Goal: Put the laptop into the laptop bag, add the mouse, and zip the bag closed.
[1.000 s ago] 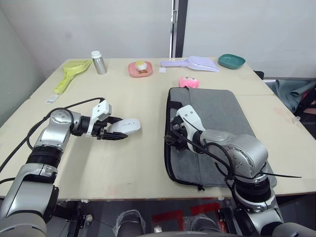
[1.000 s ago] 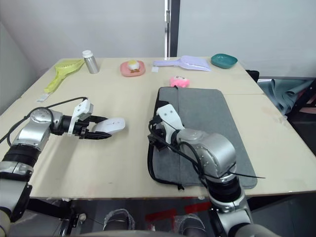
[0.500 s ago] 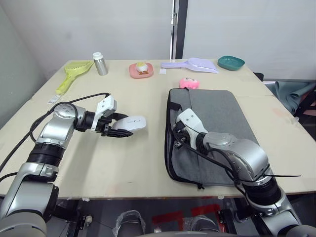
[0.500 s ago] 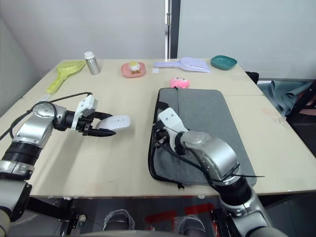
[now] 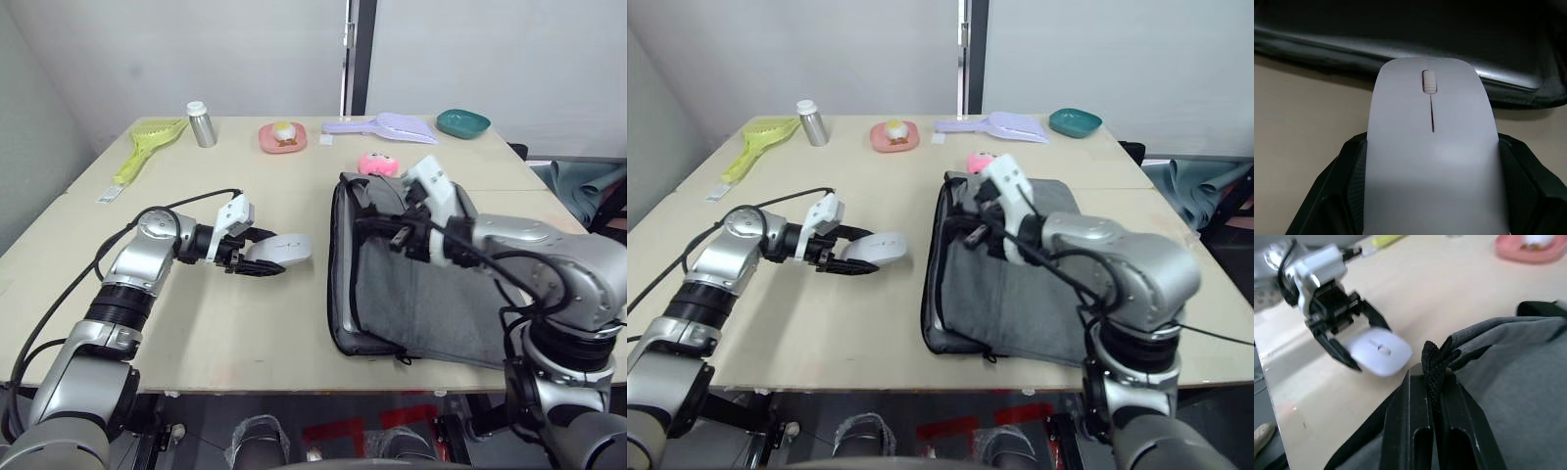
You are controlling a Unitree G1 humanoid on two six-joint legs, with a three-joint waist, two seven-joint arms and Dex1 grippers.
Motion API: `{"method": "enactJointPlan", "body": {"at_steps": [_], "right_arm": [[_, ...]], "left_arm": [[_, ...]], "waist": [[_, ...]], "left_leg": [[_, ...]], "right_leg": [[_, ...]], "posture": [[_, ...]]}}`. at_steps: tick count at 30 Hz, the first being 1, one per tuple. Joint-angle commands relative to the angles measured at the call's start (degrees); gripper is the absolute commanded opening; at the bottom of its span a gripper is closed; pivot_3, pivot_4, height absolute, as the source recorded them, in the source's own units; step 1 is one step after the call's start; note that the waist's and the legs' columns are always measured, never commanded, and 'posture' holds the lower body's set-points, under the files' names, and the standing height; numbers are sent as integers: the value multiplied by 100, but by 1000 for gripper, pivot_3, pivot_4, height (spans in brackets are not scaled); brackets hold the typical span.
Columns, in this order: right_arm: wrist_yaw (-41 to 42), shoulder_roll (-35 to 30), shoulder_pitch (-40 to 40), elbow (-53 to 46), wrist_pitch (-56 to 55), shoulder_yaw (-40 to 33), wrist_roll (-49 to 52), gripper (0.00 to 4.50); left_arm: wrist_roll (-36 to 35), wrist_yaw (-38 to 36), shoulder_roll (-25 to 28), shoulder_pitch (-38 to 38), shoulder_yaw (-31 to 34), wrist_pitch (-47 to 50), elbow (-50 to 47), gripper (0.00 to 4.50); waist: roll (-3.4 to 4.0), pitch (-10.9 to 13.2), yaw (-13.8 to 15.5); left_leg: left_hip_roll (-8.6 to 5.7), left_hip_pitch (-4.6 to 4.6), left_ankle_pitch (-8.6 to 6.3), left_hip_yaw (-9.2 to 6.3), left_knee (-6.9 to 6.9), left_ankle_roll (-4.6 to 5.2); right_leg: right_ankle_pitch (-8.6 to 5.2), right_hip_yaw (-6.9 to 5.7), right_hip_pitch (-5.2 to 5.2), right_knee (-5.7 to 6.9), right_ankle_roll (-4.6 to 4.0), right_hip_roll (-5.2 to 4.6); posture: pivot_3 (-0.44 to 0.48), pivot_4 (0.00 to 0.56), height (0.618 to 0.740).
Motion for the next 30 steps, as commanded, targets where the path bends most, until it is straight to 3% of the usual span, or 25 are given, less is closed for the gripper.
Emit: {"method": "enactJointPlan", "body": {"at_steps": [1,6,14,23,30], "right_arm": [[550,-264,-89,-122,-474,-734,656,22],[947,-693,135,-53,-896,-1168,1321,22],[743,-992,408,54,-1382,-687,1517,22],[416,-1107,614,111,-1753,-170,1506,22],[268,-1187,689,131,-1940,-17,1598,22]], "left_arm": [[74,84,-235,-321,-54,-260,245,2856],[275,283,-760,-687,-192,-649,853,2856],[928,983,-1632,-1207,-555,-1506,1815,2856],[1412,1849,-2299,-1286,-776,-1794,1949,2856],[1326,2086,-2625,-1167,-715,-1771,1848,2856]], "waist": [[0,1,0],[-3,3,49],[-4,4,51],[-7,5,66],[-7,5,60]], "left_leg": [[0,0,1,0,0,1],[-2,-4,3,2,3,10],[-2,-5,4,3,10,17],[-3,-7,4,2,12,19],[-5,-5,4,2,17,20]], "right_leg": [[-3,1,-1,1,-6,1],[-6,1,-1,-1,-12,-2],[-6,4,0,2,-16,-3],[-6,4,2,3,-16,-3],[-5,6,6,7,-14,-7]], "posture": [[0,150,740],[0,150,740],[0,150,740],[0,150,740],[0,150,740]]}}
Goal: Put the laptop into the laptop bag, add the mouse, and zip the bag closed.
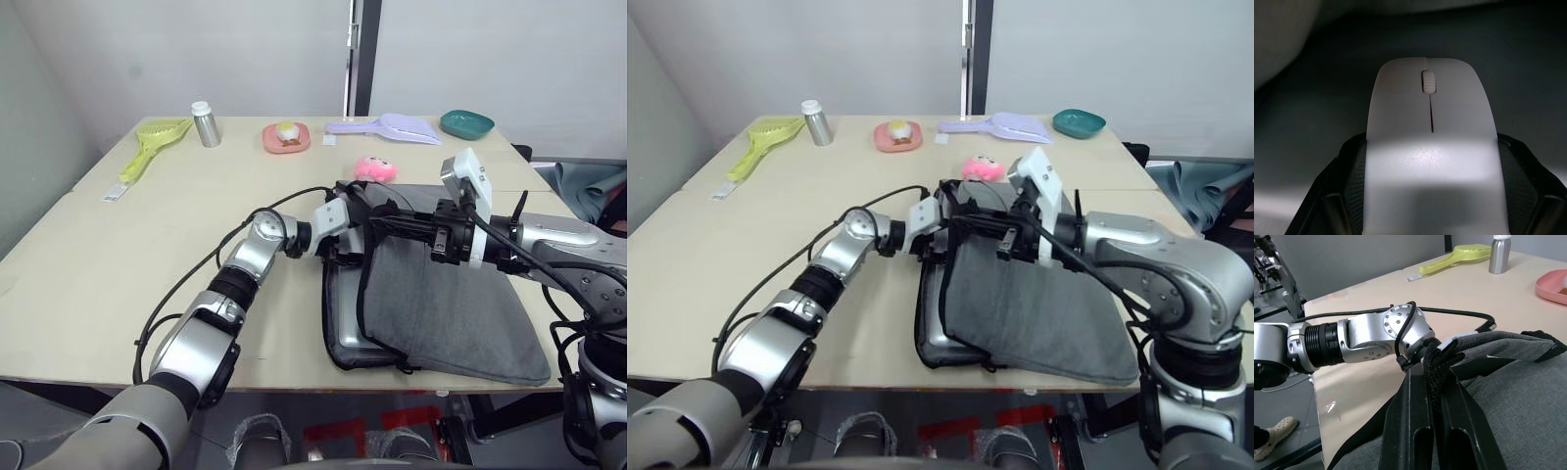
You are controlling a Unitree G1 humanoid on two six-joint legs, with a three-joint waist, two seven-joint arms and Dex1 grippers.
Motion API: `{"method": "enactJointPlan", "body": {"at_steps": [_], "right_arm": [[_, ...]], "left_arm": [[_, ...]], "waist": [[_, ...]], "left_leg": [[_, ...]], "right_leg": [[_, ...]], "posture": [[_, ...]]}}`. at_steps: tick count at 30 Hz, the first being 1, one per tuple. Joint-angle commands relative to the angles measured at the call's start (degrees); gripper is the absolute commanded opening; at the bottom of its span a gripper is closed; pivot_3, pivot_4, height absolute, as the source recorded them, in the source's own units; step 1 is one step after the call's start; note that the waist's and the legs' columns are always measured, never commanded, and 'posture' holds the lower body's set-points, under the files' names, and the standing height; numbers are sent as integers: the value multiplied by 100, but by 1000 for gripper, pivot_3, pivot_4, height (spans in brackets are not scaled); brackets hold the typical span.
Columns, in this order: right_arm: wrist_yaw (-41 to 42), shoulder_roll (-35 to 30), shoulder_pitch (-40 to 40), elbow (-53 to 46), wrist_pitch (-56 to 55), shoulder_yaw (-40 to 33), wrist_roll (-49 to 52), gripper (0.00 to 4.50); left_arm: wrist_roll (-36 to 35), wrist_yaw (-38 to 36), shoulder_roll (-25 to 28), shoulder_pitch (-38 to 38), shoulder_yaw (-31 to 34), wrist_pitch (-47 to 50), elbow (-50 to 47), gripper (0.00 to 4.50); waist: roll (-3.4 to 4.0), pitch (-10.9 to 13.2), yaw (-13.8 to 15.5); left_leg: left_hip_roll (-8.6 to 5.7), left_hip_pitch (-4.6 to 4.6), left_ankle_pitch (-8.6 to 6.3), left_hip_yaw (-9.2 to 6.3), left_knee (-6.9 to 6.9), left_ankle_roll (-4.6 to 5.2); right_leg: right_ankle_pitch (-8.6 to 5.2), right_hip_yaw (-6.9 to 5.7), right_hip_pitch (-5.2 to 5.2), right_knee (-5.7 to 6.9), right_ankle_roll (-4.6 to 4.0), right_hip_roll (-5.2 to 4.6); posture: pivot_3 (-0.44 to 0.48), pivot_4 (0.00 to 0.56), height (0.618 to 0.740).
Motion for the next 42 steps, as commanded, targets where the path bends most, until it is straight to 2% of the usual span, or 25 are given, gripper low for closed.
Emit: {"method": "enactJointPlan", "body": {"at_steps": [1,5,7,9,12,17,22,27,32,36,42], "right_arm": [[-57,-88,2,-50,-267,-52,160,22],[-125,-157,8,-2,-316,31,210,22],[-133,-204,20,6,-341,50,253,0],[-151,-244,26,27,-364,70,284,0],[-164,-308,36,47,-405,96,332,0],[-178,-380,33,66,-452,91,426,0],[-200,-430,24,110,-525,140,480,0],[-232,-462,32,114,-616,208,519,0],[-259,-481,35,137,-686,256,496,0],[-370,-502,65,61,-703,221,569,0],[-496,-539,94,12,-735,233,658,0]], "left_arm": [[-105,14,-108,56,47,2,-171,2856],[-370,-245,-204,280,112,340,-438,2856],[-441,-444,-102,390,97,527,-567,3896],[-471,-571,-13,484,83,593,-714,4484],[-434,-475,57,578,132,376,-874,4484],[-983,-814,357,814,354,1143,-1586,4484],[-1200,-939,952,981,515,1616,-2188,4484],[-1226,-1269,1401,1003,461,1576,-2234,4484],[-1130,-1356,1368,985,306,1427,-2025,4484],[-966,-1149,971,848,159,1235,-1431,4484],[-683,-916,702,591,105,724,-581,4484]], "waist": [[0,0,-5],[0,0,-5],[0,0,-8],[0,1,-21],[0,1,-16],[1,2,-17],[3,3,-53],[4,4,-48],[4,4,-40],[3,5,-31],[3,4,-33]], "left_leg": [[0,-1,0,0,0,0],[0,-1,-1,1,-2,1],[0,0,-1,1,-3,1],[0,1,-1,2,-3,1],[0,1,-1,1,-4,1],[0,1,-2,1,-8,1],[1,0,-3,3,-17,0],[1,-1,-3,2,-19,-1],[0,-2,-3,3,-23,-1],[0,-2,-3,3,-23,-1],[0,-1,-3,3,-22,-1]], "right_leg": [[0,1,0,0,0,0],[0,1,0,-3,0,0],[0,1,-1,-2,0,0],[0,2,-1,-2,0,0],[-1,2,-1,-3,0,0],[0,0,-3,-13,0,0],[-1,-1,-6,-20,0,2],[-1,-4,-5,-26,1,1],[-1,-4,-5,-32,1,1],[0,-4,-4,-32,2,0],[1,-2,-3,-31,4,1]], "posture": [[0,150,740],[0,150,740],[0,150,740],[0,150,740],[0,150,740],[0,150,740],[0,150,740],[0,150,740],[0,150,740],[0,150,740],[0,150,740]]}}
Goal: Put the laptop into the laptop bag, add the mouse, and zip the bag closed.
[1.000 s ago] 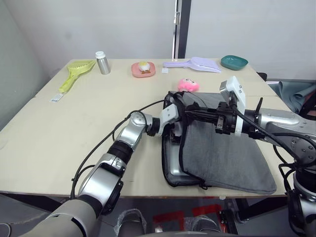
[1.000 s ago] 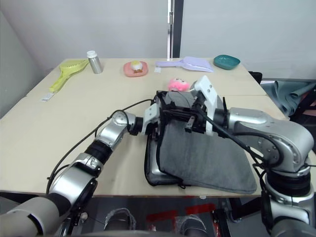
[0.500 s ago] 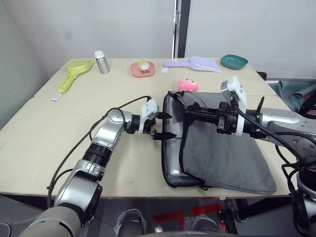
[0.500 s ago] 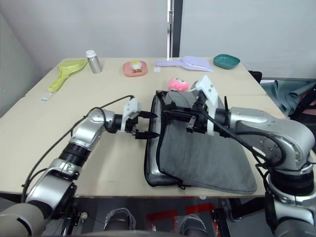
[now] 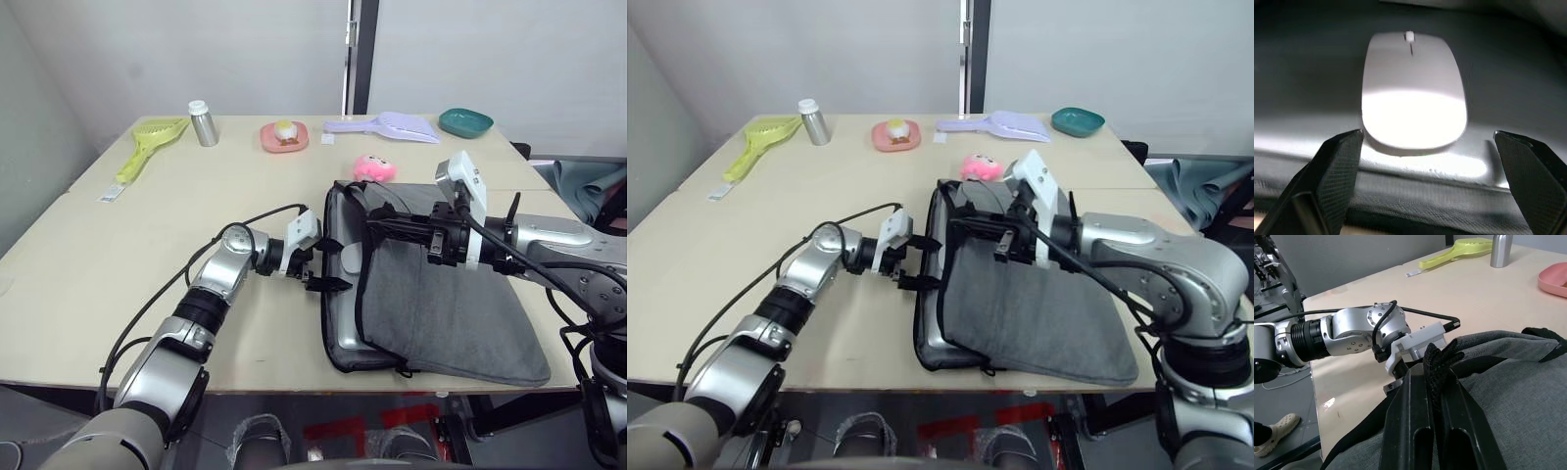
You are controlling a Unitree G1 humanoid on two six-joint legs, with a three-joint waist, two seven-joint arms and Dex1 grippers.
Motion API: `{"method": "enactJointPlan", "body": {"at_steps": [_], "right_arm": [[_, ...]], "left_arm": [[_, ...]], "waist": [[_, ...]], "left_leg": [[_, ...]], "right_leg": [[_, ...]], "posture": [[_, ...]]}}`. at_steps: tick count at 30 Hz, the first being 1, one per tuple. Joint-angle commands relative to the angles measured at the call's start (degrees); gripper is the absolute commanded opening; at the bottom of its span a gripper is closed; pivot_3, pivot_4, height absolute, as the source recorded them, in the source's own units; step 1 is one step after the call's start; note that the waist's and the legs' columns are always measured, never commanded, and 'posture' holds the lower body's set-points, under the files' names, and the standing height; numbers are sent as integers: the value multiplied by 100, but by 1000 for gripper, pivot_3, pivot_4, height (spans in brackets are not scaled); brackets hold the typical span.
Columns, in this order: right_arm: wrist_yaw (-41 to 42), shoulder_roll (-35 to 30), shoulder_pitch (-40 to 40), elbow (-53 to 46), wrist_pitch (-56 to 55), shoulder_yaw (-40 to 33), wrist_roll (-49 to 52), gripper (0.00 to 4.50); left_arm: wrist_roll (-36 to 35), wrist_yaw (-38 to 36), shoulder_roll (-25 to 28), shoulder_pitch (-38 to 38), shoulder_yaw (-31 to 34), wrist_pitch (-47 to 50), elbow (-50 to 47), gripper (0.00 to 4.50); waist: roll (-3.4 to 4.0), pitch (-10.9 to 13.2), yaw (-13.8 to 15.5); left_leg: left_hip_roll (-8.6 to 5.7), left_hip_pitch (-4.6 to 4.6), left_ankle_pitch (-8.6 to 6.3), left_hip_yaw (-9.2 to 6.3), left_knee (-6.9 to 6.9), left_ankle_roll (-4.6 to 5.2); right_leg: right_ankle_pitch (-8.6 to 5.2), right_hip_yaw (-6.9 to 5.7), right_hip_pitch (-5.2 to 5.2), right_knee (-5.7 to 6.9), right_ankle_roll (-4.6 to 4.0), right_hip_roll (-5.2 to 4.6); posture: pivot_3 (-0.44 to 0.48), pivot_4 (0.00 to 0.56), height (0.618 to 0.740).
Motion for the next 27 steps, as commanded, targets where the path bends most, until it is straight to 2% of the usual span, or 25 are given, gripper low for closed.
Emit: {"method": "enactJointPlan", "body": {"at_steps": [1,7,13,23,27], "right_arm": [[-91,-79,-17,-204,-204,-135,131,0],[-179,-150,11,-231,-258,-111,197,0],[-170,-196,35,-206,-335,-81,208,0],[-111,-214,-45,-122,-445,84,158,0],[-111,-231,-50,-117,-477,122,157,0]], "left_arm": [[184,161,-114,-164,-12,-289,394,4484],[99,267,-456,-307,105,-485,617,4484],[-13,66,-428,-178,149,-417,435,2719],[115,462,-812,-195,47,-389,392,2709],[155,491,-807,-182,56,-431,432,2709]], "waist": [[0,0,-5],[-1,1,28],[-1,1,14],[-2,2,22],[-3,2,-8]], "left_leg": [[0,0,0,2,0,0],[-2,-1,0,1,2,1],[-2,-1,0,1,-3,1],[-3,-4,-1,1,-2,2],[-3,-5,-1,2,-6,2]], "right_leg": [[0,2,0,0,1,0],[1,1,2,-4,2,-2],[1,1,1,-6,2,-1],[2,0,2,-11,3,-3],[2,1,1,-13,3,-2]], "posture": [[0,150,740],[0,150,740],[0,150,740],[0,150,740],[0,150,740]]}}
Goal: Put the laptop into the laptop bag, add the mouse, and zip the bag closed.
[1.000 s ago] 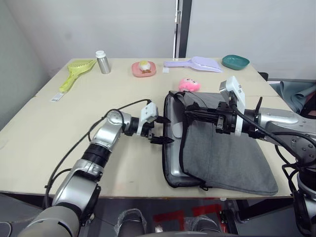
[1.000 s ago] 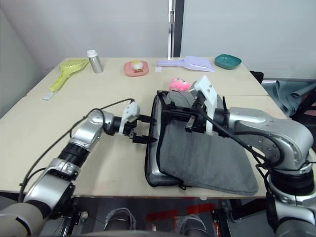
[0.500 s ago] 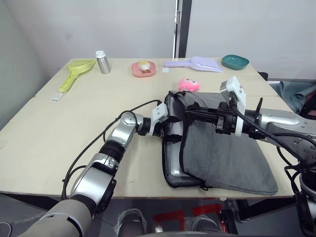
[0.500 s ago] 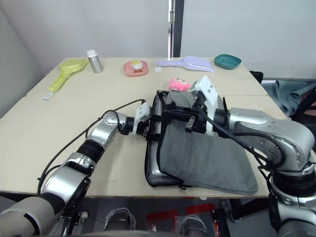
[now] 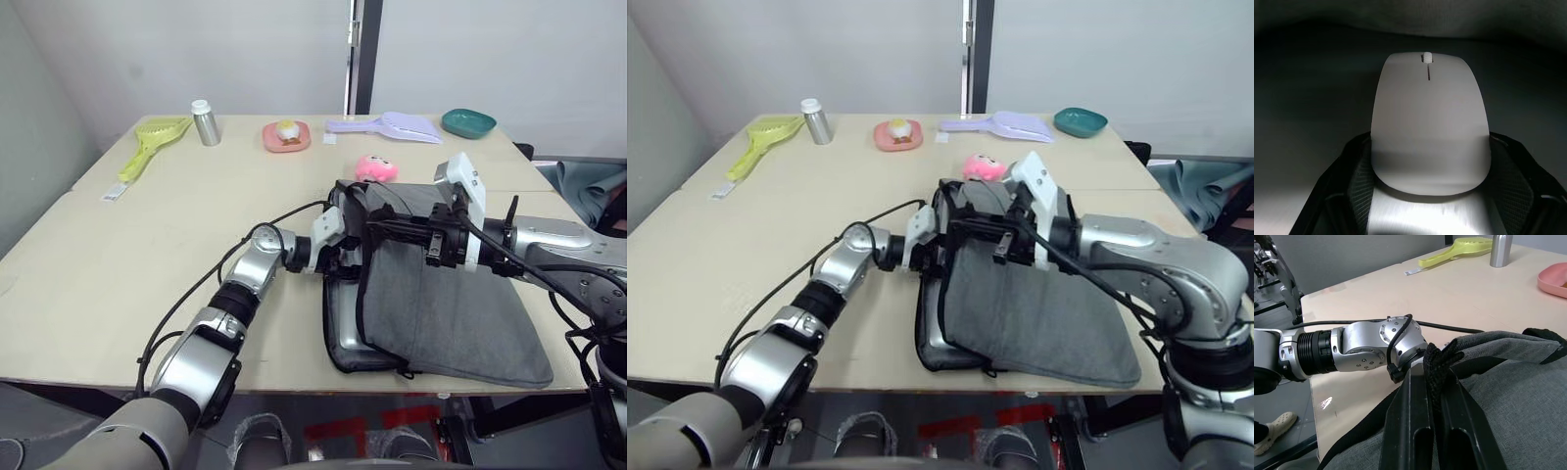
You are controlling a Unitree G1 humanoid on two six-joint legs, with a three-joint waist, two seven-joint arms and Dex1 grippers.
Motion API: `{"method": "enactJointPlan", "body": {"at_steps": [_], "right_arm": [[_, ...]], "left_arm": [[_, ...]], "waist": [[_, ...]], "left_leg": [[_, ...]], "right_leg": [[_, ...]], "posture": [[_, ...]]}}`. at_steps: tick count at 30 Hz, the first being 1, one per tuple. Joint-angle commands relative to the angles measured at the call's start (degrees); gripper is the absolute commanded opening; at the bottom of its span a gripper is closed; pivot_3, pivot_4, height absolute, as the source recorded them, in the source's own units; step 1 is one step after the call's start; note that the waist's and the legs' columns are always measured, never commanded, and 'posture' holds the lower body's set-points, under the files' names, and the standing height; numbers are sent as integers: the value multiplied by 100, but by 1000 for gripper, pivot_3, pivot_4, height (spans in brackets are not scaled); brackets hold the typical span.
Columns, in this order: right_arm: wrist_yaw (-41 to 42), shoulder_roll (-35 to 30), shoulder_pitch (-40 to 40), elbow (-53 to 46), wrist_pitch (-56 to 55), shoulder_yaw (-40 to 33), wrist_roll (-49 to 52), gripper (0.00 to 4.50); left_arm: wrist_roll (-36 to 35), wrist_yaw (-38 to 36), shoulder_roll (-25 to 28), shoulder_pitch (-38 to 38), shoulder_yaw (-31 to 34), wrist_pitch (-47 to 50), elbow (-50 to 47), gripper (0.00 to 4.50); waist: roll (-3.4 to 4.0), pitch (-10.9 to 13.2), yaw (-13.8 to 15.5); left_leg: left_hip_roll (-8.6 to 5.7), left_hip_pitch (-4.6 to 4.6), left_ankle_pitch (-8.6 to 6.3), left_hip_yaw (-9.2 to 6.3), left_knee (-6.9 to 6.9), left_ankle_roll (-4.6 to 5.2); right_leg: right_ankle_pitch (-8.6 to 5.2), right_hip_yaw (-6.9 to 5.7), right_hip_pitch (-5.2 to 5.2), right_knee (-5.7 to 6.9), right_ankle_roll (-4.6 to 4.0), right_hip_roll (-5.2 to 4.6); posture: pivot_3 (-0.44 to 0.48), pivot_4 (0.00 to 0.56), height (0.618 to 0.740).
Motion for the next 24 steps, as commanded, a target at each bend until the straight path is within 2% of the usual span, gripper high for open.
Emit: {"method": "enactJointPlan", "body": {"at_steps": [1,2,4,6,9,14,18,20,24], "right_arm": [[7,-50,-121,-99,-185,-89,58,0],[5,-59,-108,-101,-191,-94,66,0],[3,-71,-85,-108,-199,-97,72,0],[1,-76,-70,-114,-204,-99,79,0],[10,-88,-52,-114,-207,-103,76,0],[31,-112,-35,-117,-204,-122,92,0],[69,-129,-24,-100,-195,-117,98,0],[86,-148,-1,-95,-188,-118,110,0],[147,-147,59,-49,-216,-23,61,0]], "left_arm": [[16,8,86,57,49,-52,-141,2709],[-62,-65,130,76,99,49,-186,2709],[-214,-225,237,92,180,337,-314,3761],[-257,-328,336,139,167,435,-501,4441],[-249,-192,470,186,214,542,-813,4477],[-674,-389,885,335,405,1324,-1749,4477],[-970,-628,1780,577,757,1856,-2572,4477],[-993,-625,2111,674,860,1919,-2729,4477],[-1200,-1078,3133,1054,1197,2241,-2753,4477]], "waist": [[0,0,-7],[0,0,-9],[0,0,-15],[0,0,-18],[1,1,-16],[2,3,-18],[4,4,-75],[7,6,-109],[9,6,-104]], "left_leg": [[0,0,0,0,0,0],[0,0,0,0,0,0],[0,1,0,0,0,0],[0,3,0,0,-1,0],[0,2,0,0,-1,0],[0,-3,0,-1,-7,0],[1,-3,0,0,-18,-1],[5,-1,0,1,-22,-3],[5,-1,-1,2,-25,-5]], "right_leg": [[0,0,0,0,0,0],[0,0,0,0,0,0],[0,0,0,0,0,0],[0,0,0,0,0,0],[0,-1,0,-3,0,0],[0,-4,-3,-10,0,0],[0,-5,-4,-19,0,2],[0,-5,-5,-22,0,7],[0,-6,-4,-32,0,8]], "posture": [[0,150,740],[0,150,740],[0,150,740],[0,150,740],[0,150,740],[0,150,740],[0,150,740],[0,150,740],[0,150,740]]}}
